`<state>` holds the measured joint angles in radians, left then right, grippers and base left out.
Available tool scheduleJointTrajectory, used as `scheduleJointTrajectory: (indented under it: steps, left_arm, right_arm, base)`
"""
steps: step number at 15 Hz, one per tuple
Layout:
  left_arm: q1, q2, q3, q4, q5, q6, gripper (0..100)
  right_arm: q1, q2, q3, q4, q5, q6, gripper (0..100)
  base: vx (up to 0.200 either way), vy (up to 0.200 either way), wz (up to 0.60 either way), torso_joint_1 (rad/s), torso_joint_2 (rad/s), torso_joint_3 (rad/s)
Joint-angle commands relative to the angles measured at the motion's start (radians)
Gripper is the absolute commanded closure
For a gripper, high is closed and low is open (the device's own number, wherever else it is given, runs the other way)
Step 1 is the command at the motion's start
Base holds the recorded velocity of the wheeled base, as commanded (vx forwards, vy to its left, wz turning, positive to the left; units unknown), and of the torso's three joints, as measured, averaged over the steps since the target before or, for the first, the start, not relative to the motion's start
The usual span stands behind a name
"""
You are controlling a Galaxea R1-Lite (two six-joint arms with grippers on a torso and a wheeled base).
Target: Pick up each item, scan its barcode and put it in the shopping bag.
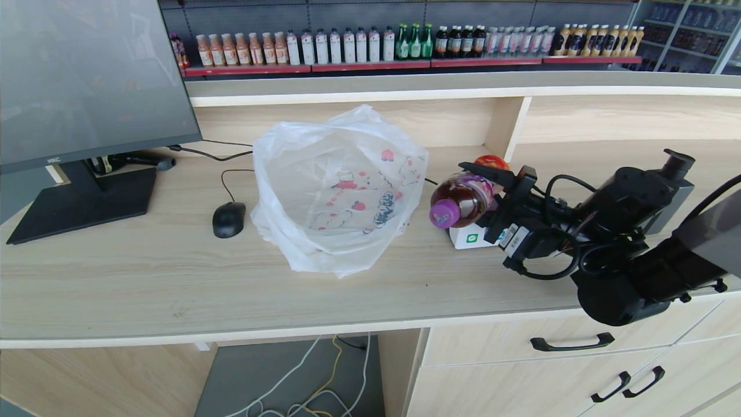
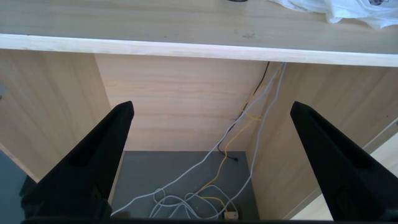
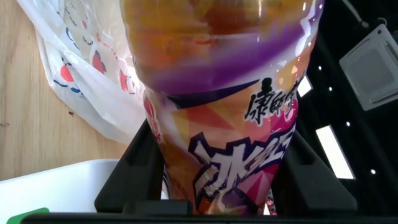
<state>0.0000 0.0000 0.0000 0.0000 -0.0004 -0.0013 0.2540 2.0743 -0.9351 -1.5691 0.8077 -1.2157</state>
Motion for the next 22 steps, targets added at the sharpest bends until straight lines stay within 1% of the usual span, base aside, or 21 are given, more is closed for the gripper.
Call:
scheduleJointTrajectory:
  steps: [1,4,9,11,13,16,18,19,21,22]
  left_arm:
    - [0.000,0.000,0.000,0.000,0.000,0.000,0]
    - [0.000,0.000,0.000,0.000,0.000,0.000,0]
    - [-0.002,0.000,0.000,0.000,0.000,0.000,0]
    - [-0.002,0.000,0.000,0.000,0.000,0.000,0]
    - [0.000,0.000,0.000,0.000,0.000,0.000,0]
    - [-0.002,0.000,0.000,0.000,0.000,0.000,0]
    - [0.000,0.000,0.000,0.000,0.000,0.000,0]
    - [0.000,0.000,0.000,0.000,0.000,0.000,0]
    - [0.000,0.000,0.000,0.000,0.000,0.000,0]
    - [-0.002,0.000,0.000,0.000,0.000,0.000,0]
  right_arm:
    - [0.001,-0.011,0.002,-0.002,0.002,0.002,100]
    - [0.001,-0.057,0.021,-0.002,-0.001,0.012,100]
    - [0.004,-0.186,0.047,-0.002,-0.013,0.085,100]
    - [0.010,-0.238,0.079,-0.002,-0.047,0.143,100]
    - [0.016,-0.298,0.107,-0.002,-0.105,0.214,100]
    - [0.054,-0.359,0.124,0.008,-0.156,0.292,100]
    - [0.060,-0.436,0.157,0.060,-0.212,0.395,100]
    - [0.062,-0.457,0.177,0.061,-0.231,0.450,100]
    - [0.102,-0.505,0.291,0.061,-0.295,0.585,100]
    - [0.157,-0.530,0.381,0.060,-0.367,0.682,100]
  base:
    - [0.000,0.000,0.00,0.000,0.00,0.000]
    - [0.000,0.000,0.00,0.000,0.00,0.000]
    - [0.000,0.000,0.00,0.000,0.00,0.000]
    - [0.000,0.000,0.00,0.000,0.00,0.000]
    - [0.000,0.000,0.00,0.000,0.00,0.000]
    - [0.000,0.000,0.00,0.000,0.00,0.000]
    - [0.000,0.000,0.00,0.000,0.00,0.000]
    - [0.000,0.000,0.00,0.000,0.00,0.000]
    - [0.000,0.000,0.00,0.000,0.00,0.000]
    - [0.000,0.000,0.00,0.000,0.00,0.000]
